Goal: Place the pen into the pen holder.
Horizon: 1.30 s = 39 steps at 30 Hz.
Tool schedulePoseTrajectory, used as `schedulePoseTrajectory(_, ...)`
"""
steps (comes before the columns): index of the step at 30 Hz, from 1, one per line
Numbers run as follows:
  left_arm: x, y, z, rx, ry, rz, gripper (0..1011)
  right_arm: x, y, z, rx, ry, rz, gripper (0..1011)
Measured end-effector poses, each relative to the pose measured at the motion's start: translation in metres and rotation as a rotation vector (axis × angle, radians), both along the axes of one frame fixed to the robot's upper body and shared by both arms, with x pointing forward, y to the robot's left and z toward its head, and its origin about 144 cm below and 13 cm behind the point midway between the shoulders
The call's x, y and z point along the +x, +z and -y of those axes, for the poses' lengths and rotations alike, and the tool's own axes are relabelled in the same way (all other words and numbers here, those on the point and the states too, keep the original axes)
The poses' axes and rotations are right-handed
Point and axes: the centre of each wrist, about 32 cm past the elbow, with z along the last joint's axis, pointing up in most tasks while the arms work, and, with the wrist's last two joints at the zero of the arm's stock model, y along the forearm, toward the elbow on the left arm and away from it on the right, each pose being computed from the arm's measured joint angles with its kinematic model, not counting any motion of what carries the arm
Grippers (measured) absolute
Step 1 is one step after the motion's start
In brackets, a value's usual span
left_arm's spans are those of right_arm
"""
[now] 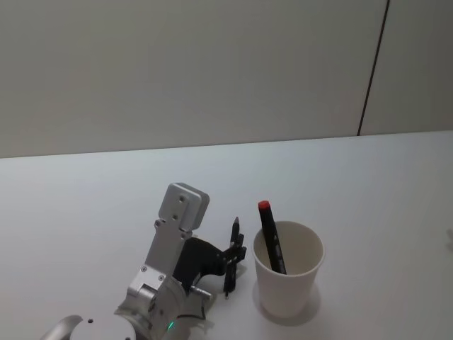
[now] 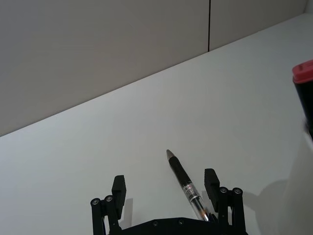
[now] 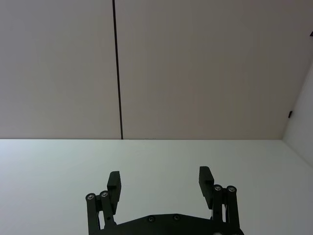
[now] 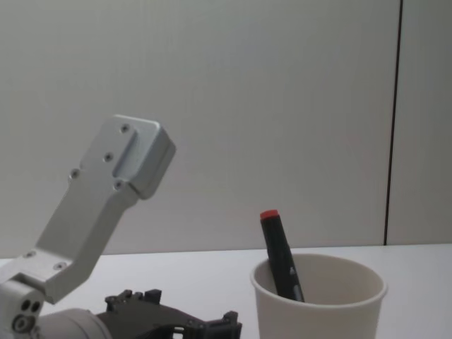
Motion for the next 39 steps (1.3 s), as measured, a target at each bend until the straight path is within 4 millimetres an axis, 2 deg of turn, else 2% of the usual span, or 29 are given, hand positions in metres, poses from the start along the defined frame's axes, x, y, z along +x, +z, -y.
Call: schedulePoseTrajectory(39,0.001,-0.006,0.011,0.086,-0.078,-0.053,1001,0.0,0.0,0.0,0.0,0.0,0.0,1001)
